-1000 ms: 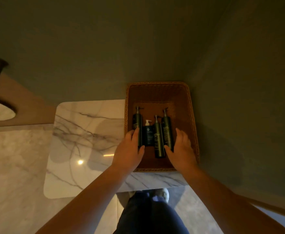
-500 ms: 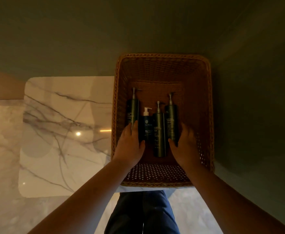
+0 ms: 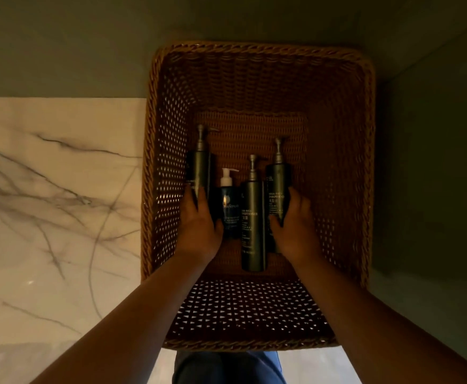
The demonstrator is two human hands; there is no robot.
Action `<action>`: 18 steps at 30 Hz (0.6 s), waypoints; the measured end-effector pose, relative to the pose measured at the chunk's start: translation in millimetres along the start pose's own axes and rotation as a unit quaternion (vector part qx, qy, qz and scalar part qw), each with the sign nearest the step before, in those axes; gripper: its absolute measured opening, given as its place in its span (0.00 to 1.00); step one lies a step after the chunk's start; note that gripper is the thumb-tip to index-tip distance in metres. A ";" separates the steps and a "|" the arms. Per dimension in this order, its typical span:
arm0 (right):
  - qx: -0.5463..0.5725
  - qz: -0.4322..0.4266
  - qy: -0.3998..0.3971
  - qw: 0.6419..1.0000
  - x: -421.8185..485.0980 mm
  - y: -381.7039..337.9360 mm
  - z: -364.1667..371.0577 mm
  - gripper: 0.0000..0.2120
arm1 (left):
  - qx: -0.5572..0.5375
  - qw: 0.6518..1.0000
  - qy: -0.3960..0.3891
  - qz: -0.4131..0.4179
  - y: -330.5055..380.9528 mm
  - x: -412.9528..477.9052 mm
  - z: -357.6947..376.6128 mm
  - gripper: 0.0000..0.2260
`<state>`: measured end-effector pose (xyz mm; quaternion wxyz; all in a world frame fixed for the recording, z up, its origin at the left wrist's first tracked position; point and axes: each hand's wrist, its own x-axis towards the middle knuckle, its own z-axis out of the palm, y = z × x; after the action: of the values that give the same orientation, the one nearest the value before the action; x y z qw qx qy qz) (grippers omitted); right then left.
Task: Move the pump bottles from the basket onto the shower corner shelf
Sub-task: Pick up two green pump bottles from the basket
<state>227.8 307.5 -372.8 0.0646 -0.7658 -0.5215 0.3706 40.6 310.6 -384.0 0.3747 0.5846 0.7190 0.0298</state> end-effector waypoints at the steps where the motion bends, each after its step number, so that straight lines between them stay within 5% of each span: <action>1: 0.000 0.001 -0.001 1.000 2.9 1.5 2.3 0.33 | 0.005 1.000 0.009 -0.004 -0.3 2.9 2.7 0.36; 18: 0.116 0.095 0.007 0.989 35.9 10.0 20.1 0.36 | 0.057 0.997 0.029 -0.030 -4.6 35.5 10.9 0.41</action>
<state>229.0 327.6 -410.1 0.1211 -0.8020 -0.3995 0.4273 41.8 335.5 -411.9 0.3206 0.5822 0.7471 -0.0060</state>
